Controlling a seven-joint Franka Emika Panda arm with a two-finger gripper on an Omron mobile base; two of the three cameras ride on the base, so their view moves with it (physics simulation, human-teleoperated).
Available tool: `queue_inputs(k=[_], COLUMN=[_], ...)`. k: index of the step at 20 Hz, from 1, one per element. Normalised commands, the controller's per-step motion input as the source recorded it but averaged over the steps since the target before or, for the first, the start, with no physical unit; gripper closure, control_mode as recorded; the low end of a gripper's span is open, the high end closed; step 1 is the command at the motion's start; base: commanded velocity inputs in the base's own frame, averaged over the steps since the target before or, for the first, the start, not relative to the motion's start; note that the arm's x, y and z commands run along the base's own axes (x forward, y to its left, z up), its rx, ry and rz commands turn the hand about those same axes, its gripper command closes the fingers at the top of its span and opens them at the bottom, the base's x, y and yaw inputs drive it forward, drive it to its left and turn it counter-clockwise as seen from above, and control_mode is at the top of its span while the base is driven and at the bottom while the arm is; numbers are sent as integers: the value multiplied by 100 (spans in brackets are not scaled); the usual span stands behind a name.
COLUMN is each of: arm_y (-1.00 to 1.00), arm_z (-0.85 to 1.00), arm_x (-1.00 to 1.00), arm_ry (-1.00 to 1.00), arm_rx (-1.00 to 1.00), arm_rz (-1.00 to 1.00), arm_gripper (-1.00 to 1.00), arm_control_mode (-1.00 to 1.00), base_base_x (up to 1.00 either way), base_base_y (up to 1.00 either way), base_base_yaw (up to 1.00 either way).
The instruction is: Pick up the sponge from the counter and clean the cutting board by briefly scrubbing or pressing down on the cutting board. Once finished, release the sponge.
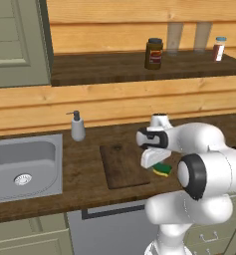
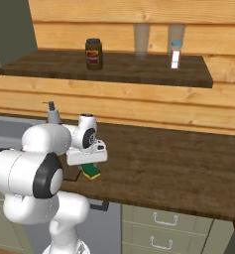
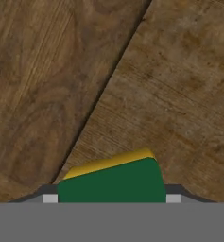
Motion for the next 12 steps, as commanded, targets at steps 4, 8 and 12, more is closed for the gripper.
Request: queue_inputs(k=[4,8,12], arm_y=[96,89,29], arm_z=[58,4,-41], arm_x=[20,12,8], arm_ry=[-3,1,1], arm_rx=[0,0,0], arm_rz=[-9,-15,-18], arm_gripper=[100,100,100], arm_control_mode=[-100,-100,-100], base_base_x=[0,0,0], base_base_y=[0,0,0], base_base_yaw=[0,0,0])
